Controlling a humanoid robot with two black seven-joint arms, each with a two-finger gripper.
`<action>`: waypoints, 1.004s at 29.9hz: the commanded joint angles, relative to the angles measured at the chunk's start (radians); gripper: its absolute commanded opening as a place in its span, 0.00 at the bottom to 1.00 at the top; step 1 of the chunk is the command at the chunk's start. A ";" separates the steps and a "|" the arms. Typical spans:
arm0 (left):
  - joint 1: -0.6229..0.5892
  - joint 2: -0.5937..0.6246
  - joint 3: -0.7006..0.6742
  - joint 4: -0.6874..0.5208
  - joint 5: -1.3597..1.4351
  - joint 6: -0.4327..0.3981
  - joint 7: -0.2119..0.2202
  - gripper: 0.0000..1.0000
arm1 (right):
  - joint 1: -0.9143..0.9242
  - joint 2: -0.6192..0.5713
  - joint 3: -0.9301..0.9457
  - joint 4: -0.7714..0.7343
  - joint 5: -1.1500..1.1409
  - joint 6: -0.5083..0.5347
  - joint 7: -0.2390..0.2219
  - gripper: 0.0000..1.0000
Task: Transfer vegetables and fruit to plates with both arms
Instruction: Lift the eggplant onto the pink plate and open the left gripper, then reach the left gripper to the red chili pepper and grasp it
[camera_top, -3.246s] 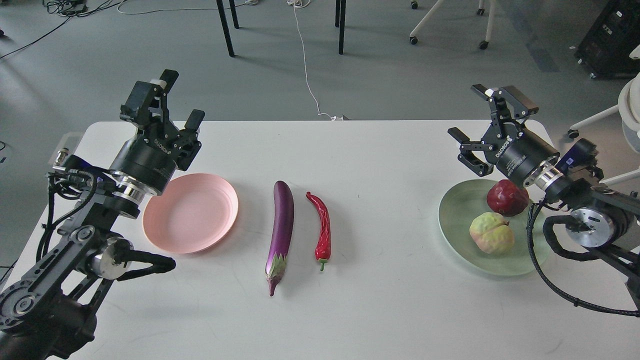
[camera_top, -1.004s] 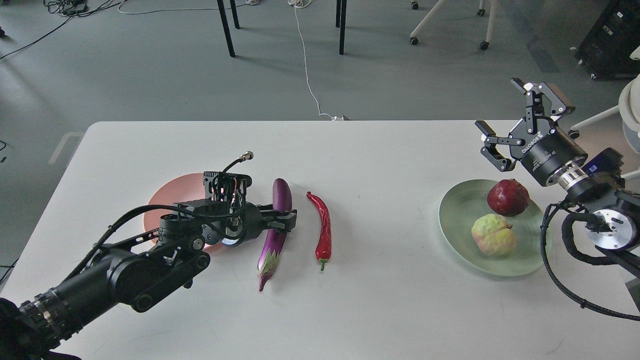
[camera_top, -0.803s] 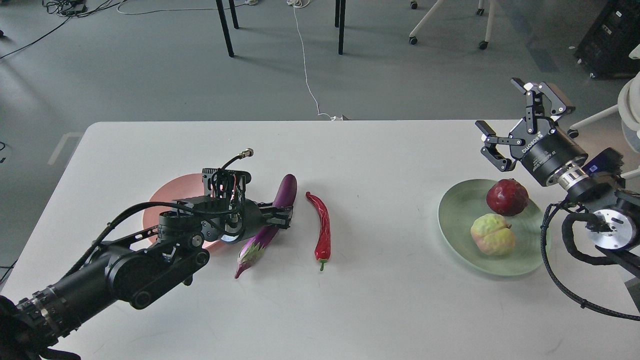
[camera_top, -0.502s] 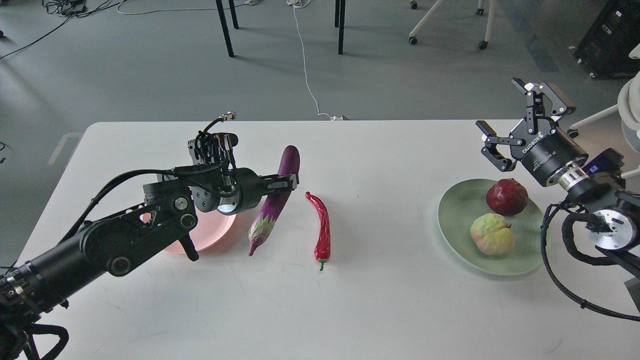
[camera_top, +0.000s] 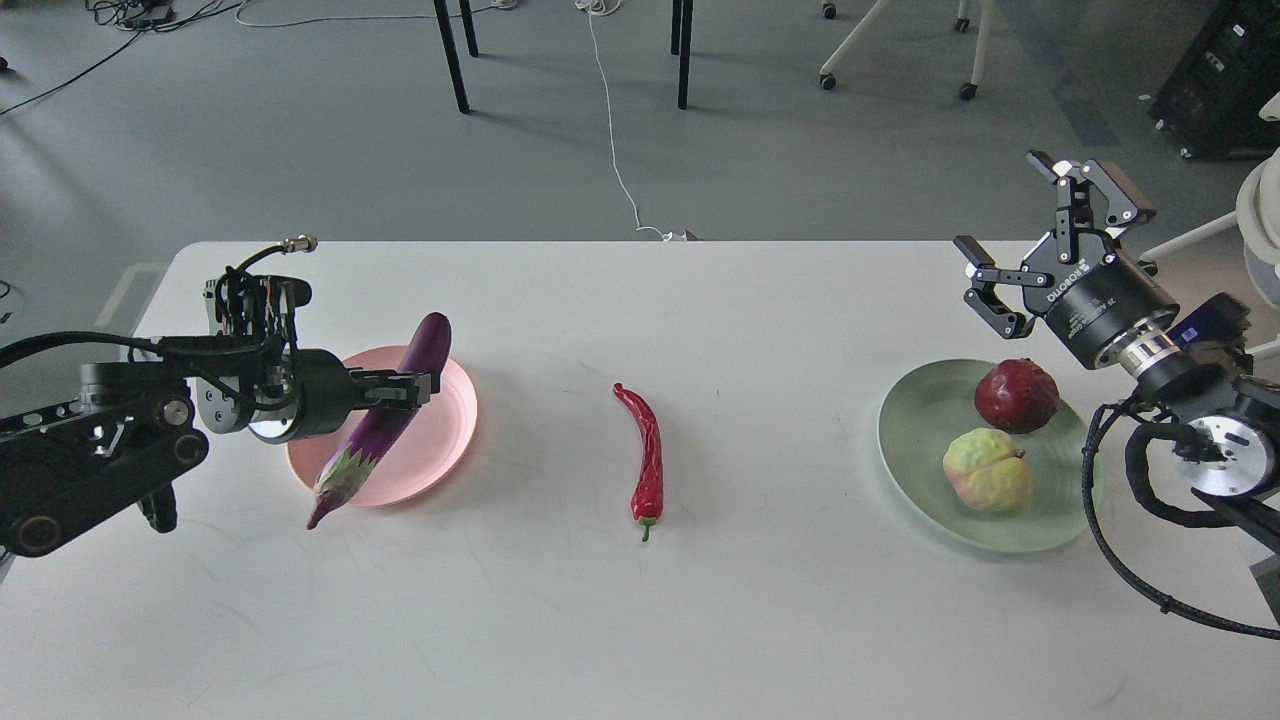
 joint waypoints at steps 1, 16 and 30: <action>0.006 0.007 0.002 0.028 0.002 0.007 -0.023 0.31 | 0.000 0.000 0.000 -0.001 0.000 0.000 0.000 0.97; -0.011 -0.040 -0.057 0.031 -0.020 0.159 -0.075 0.98 | 0.000 -0.001 0.003 0.001 0.000 0.000 0.000 0.97; -0.040 -0.386 -0.027 -0.112 0.093 0.162 0.109 0.98 | -0.003 -0.001 0.021 -0.013 0.018 0.000 0.000 0.97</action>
